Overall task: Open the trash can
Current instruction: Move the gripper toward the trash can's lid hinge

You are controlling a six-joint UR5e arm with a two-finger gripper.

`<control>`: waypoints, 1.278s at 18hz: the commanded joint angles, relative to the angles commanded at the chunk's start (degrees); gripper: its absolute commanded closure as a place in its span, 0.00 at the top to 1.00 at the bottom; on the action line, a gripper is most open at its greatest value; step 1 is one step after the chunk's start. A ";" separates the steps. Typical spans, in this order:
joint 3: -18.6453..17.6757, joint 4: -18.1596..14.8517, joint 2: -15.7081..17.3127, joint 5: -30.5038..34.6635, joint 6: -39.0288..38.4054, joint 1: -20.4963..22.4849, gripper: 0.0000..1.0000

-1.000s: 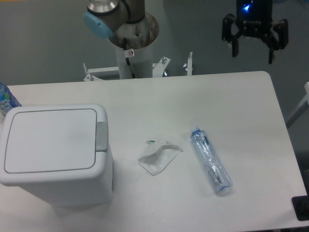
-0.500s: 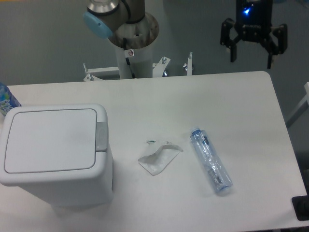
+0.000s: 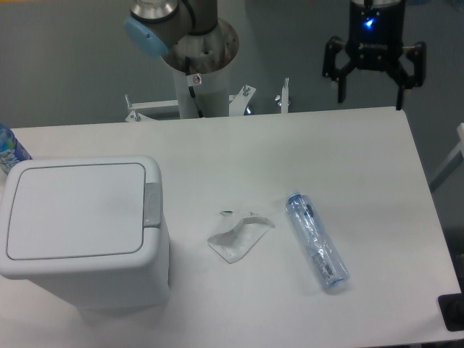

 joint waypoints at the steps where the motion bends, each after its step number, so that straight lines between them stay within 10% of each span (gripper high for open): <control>1: 0.09 0.70 -0.26 0.00 -2.11 -0.97 1.00; 14: 2.55 2.20 -4.13 -5.97 -32.26 -15.03 1.00; 23: 3.16 6.95 -8.17 -7.29 -38.61 -22.50 1.00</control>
